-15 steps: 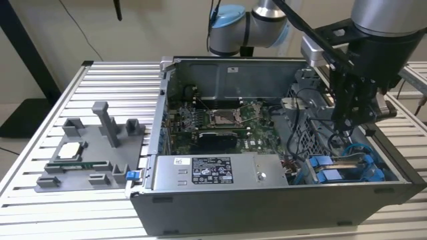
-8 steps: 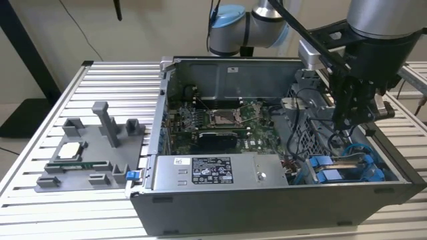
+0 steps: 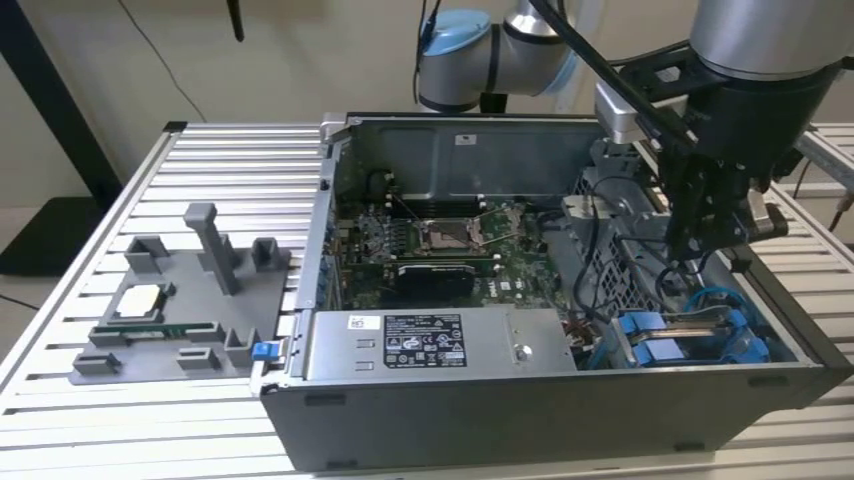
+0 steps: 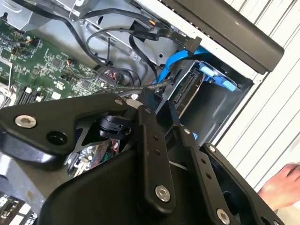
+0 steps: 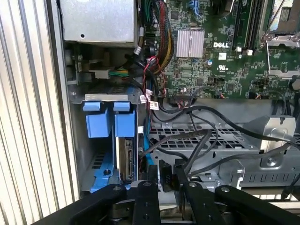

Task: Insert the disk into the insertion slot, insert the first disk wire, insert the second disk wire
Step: 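Insert the first disk wire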

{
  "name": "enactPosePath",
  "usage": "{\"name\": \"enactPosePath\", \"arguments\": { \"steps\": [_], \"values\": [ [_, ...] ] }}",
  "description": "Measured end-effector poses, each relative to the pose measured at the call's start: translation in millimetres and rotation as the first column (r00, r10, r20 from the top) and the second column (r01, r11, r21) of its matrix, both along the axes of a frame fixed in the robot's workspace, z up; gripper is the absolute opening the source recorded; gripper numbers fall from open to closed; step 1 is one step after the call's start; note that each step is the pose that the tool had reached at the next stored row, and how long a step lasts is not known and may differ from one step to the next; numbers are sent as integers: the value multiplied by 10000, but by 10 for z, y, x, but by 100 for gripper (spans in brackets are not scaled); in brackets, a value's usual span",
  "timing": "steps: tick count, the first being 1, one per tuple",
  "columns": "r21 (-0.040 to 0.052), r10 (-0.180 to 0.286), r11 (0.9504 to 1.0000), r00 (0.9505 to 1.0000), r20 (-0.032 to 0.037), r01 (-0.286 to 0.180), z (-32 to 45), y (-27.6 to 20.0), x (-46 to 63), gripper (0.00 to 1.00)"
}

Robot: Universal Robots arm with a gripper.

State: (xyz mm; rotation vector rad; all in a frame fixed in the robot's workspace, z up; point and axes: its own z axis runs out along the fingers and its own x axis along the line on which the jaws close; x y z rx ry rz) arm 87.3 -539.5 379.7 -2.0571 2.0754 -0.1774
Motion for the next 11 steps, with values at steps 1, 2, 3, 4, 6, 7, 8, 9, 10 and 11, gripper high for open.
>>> {"name": "enactPosePath", "arguments": {
  "steps": [1,2,3,4,6,7,8,9,10,11],
  "values": [
    [0,0,10000,10000,0,0,0,0,-3,0],
    [-1,0,10000,10000,0,0,1,1,-5,0],
    [-1,1,10000,10000,0,-1,1,1,-6,0],
    [-1,1,10000,10000,0,-1,1,1,-7,0],
    [-1,0,10000,10000,0,0,0,0,-8,0],
    [-1,0,10000,10000,0,0,1,1,-8,0],
    [-2,0,10000,10000,0,0,1,1,-8,0],
    [-1,0,10000,10000,0,0,1,1,-8,0],
    [-1,0,10000,10000,0,0,1,1,-8,0],
    [-3,0,10000,10000,0,0,0,1,-8,0]
  ]
}}
